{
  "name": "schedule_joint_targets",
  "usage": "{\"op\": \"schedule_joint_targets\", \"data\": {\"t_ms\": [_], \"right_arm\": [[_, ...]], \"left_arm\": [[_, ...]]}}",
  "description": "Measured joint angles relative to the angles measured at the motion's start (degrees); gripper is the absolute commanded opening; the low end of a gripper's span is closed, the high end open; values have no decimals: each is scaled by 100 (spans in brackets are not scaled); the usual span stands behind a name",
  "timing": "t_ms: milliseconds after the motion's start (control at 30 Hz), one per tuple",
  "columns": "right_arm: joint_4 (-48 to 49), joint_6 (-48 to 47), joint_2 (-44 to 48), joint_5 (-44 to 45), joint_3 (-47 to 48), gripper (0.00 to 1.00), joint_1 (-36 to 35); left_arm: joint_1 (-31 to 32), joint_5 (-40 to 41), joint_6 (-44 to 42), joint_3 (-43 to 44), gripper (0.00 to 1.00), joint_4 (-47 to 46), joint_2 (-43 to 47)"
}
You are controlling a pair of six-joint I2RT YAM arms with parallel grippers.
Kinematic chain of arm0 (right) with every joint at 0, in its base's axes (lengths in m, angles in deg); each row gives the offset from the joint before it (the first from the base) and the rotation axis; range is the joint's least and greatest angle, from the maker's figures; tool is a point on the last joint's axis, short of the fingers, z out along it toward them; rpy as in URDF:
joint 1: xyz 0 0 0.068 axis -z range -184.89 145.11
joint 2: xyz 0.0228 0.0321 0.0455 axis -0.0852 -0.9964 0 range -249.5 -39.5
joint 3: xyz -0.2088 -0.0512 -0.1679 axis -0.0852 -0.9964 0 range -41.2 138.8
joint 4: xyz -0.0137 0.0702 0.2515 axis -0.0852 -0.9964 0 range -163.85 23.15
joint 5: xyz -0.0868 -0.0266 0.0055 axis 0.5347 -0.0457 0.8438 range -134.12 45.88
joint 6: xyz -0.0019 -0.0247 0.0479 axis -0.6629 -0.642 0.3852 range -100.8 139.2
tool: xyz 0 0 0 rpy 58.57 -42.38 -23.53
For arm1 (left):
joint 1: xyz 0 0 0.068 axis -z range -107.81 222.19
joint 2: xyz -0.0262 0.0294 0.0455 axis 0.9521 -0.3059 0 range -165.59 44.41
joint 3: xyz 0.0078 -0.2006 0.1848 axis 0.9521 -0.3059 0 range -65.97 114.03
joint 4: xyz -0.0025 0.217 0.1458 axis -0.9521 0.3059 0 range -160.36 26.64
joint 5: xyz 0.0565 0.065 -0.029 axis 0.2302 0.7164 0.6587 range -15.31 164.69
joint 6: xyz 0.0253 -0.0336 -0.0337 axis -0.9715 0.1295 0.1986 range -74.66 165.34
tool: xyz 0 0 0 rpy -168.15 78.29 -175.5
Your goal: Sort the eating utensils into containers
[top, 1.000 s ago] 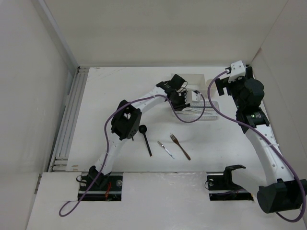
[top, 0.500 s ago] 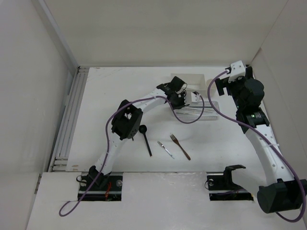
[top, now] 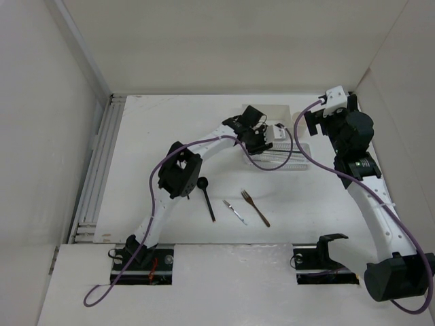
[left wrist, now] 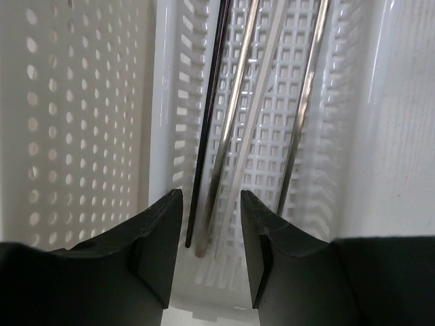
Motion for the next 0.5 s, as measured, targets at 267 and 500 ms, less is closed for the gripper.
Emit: {"op": "schedule_joint_targets", "data": {"t_ms": [267,500], "right_arm": [[0,0,0,-31,-2,100,0],[13,197,-52,107,-20,100,0]], "left_arm": [[46,-160,264,238,39,-7,26],[-55,-229,828,240,39,278,490]]}}
